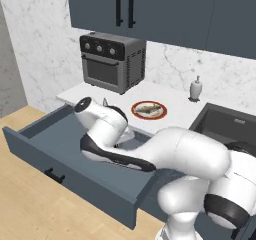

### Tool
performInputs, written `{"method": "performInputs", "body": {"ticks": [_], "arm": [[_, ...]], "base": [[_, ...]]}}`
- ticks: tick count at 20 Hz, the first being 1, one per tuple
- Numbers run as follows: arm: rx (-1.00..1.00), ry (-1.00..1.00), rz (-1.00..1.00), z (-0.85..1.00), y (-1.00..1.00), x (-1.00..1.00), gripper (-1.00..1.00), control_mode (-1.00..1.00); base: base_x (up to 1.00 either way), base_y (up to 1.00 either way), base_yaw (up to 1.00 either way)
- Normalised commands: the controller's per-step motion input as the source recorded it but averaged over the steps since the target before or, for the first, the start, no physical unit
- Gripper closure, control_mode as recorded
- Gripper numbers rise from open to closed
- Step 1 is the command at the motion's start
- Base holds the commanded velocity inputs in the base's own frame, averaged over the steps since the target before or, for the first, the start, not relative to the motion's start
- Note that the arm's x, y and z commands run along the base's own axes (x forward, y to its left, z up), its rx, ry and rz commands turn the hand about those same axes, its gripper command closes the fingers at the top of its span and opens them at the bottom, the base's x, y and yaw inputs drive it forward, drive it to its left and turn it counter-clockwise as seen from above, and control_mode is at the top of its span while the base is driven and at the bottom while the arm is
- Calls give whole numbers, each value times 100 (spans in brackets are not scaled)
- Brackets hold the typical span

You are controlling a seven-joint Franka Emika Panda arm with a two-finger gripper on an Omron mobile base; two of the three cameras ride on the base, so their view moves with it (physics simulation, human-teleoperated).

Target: Pick up the knife from the drawer and place it on the cutting board. Then place the meat from the plate to the cutting board.

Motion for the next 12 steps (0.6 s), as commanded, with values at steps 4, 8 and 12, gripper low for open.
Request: {"method": "performInputs", "body": {"ticks": [4, 8, 12], "arm": [[7, -6, 0, 66, -91, -68, 100, -100], [19, 0, 0, 69, -88, -51, 100, -100], [10, 0, -1, 26, -41, -14, 100, 100]], "base": [[0, 0, 0], [0, 0, 0], [-14, -39, -1]]}}
